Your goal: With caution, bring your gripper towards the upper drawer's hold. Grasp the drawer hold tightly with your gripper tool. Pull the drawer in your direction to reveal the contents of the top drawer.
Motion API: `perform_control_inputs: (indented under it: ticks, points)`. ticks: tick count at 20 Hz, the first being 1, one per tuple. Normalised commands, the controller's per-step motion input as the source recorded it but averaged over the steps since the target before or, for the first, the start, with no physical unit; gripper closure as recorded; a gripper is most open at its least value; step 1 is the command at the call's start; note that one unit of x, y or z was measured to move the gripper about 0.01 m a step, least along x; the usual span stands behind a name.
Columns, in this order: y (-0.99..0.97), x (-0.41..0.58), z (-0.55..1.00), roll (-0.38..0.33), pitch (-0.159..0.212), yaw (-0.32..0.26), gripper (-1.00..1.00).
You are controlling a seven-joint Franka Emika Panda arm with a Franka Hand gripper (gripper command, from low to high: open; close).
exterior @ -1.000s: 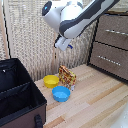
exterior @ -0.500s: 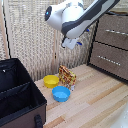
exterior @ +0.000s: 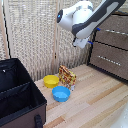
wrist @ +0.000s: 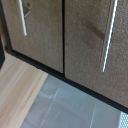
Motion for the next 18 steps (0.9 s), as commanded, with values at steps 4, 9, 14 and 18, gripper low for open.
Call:
perform_control_inputs:
  ticks: [4, 9, 14, 18]
  points:
    - [-0.81, -0.001, 0.14, -0.151, 0.000, -0.027, -1.00]
    - [-0.74, -0.057, 0.09, -0.158, -0.006, -0.027, -1.00]
    - [-0.56, -0.150, 0.02, -0.088, -0.004, 0.012, -1.00]
    - [-0.52, -0.224, 0.17, -0.064, 0.000, 0.014, 1.00]
